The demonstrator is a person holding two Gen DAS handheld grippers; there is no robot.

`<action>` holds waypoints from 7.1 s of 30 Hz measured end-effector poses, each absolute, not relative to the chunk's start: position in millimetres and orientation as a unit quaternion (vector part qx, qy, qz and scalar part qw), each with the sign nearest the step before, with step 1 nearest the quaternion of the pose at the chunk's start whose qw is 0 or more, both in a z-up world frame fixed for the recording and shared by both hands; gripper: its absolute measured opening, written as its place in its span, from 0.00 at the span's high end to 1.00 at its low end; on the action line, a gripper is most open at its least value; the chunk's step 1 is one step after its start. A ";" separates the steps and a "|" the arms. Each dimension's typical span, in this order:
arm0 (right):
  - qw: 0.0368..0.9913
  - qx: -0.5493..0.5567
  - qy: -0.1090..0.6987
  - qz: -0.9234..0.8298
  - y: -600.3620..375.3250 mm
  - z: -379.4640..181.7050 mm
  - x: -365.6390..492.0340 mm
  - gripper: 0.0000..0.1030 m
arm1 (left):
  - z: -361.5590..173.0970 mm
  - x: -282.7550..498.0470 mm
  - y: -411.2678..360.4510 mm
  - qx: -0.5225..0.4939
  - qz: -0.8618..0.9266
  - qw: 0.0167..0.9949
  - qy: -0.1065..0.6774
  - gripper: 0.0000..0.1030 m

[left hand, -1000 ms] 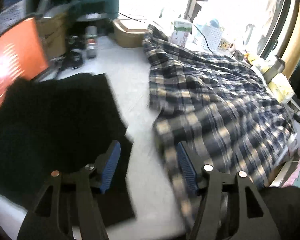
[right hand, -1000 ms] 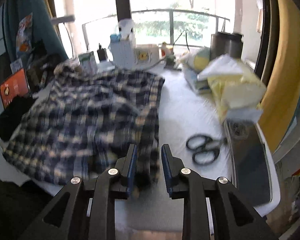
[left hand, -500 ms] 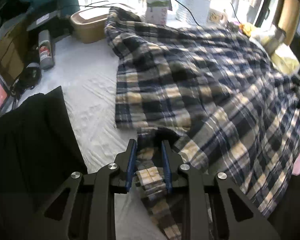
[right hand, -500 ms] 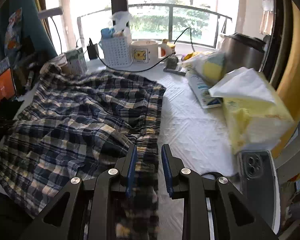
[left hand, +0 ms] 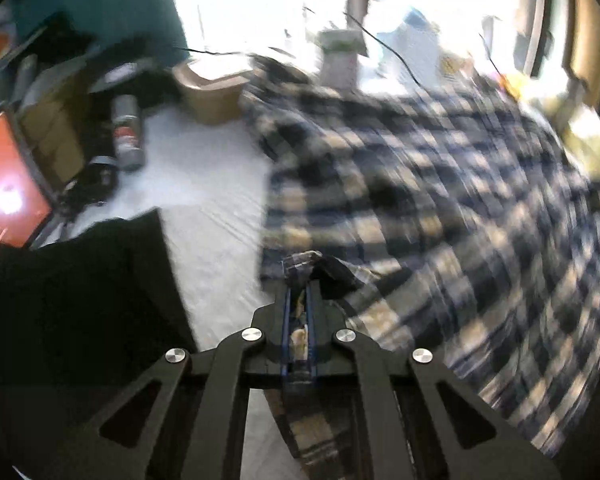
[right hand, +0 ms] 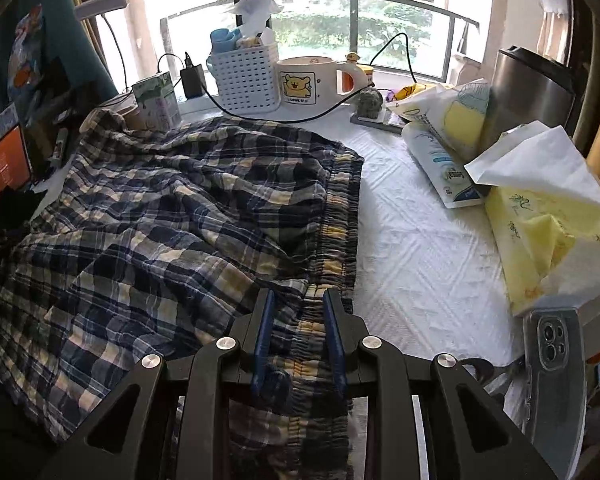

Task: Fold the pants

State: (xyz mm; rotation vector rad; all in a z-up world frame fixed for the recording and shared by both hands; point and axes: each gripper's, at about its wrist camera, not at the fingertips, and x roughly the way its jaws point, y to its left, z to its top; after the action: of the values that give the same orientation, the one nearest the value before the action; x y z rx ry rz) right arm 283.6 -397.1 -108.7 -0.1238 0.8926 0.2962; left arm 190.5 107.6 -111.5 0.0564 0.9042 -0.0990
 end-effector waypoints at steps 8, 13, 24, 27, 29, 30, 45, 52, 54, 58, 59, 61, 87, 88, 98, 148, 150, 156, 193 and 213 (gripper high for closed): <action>0.876 -0.083 0.441 0.176 -367.1 -116.5 281.0 0.74 | -118.4 207.6 128.2 -0.029 0.005 0.906 0.421 0.94; 0.868 -0.092 0.459 0.169 -364.3 -132.8 281.9 0.75 | -136.3 212.1 137.3 -0.019 0.051 0.899 0.434 0.95; 0.887 -0.075 0.430 0.154 -391.1 -92.0 287.2 0.66 | -111.8 228.5 162.3 -0.030 -0.022 0.889 0.456 0.79; 0.901 -0.080 0.404 0.136 -398.7 -77.7 313.8 0.30 | -118.7 254.6 148.4 -0.031 -0.064 0.885 0.460 0.58; 0.902 -0.073 0.403 0.134 -403.2 -78.0 340.0 0.30 | -129.3 273.3 143.7 -0.044 -0.078 0.876 0.473 0.58; 0.901 -0.067 0.406 0.134 -405.3 -80.1 352.3 0.30 | -135.4 281.2 139.9 -0.046 -0.077 0.873 0.480 0.58; 0.881 -0.030 0.451 0.139 -398.1 -124.8 454.5 0.31 | -137.5 266.6 113.4 0.060 -0.015 0.890 0.451 0.97; 0.875 -0.058 0.454 0.156 -382.3 -129.9 475.6 0.74 | -137.9 262.0 120.0 0.045 -0.003 0.889 0.455 0.97; 0.885 -0.084 0.438 0.133 -376.4 -126.1 478.1 0.74 | -137.5 263.5 119.8 0.044 -0.002 0.890 0.455 0.97; 0.893 -0.127 0.421 0.095 -371.7 -128.6 487.6 0.74 | -138.0 267.2 117.3 0.047 -0.001 0.888 0.457 0.97; 0.894 -0.125 0.420 0.092 -371.7 -130.3 489.2 0.74 | -137.9 267.8 117.3 0.048 0.000 0.888 0.458 0.96; 0.894 -0.126 0.421 0.085 -372.4 -130.5 489.3 0.73 | -136.8 268.1 120.8 0.038 0.000 0.886 0.462 0.93; 0.917 -0.131 0.365 0.093 -384.8 -72.7 236.4 0.36 | -113.1 82.5 97.2 0.031 -0.024 0.903 0.428 0.61; 0.917 -0.128 0.366 0.094 -383.6 -73.9 226.2 0.36 | -115.1 74.1 95.7 0.024 -0.022 0.904 0.426 0.53; 0.920 -0.102 0.364 0.102 -372.7 -77.4 173.4 0.36 | -130.8 15.2 81.6 -0.011 -0.025 0.911 0.411 0.36; 0.911 -0.123 0.382 0.099 -394.9 -104.8 150.9 0.36 | -129.0 19.1 52.2 0.049 -0.077 0.926 0.367 0.95; 0.911 -0.131 0.379 0.100 -398.6 -104.3 150.5 0.36 | -124.2 21.3 53.9 0.038 -0.080 0.927 0.365 0.95; 0.910 -0.136 0.373 0.118 -402.5 -111.9 163.5 0.36 | -108.3 29.4 56.6 0.021 -0.083 0.932 0.352 0.95; 0.956 0.024 0.281 0.078 -407.3 -15.2 309.4 0.80 | -16.3 217.6 80.6 0.017 -0.092 0.962 0.257 0.97; 0.926 0.001 0.373 0.058 -379.0 -81.8 461.2 0.79 | -85.5 362.5 108.8 -0.043 -0.077 0.925 0.368 0.62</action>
State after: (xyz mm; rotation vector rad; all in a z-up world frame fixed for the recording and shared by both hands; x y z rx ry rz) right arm 461.2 -379.0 -81.8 0.0027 0.7639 0.1195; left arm 362.5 108.8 -85.5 -0.0889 0.7557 -0.1583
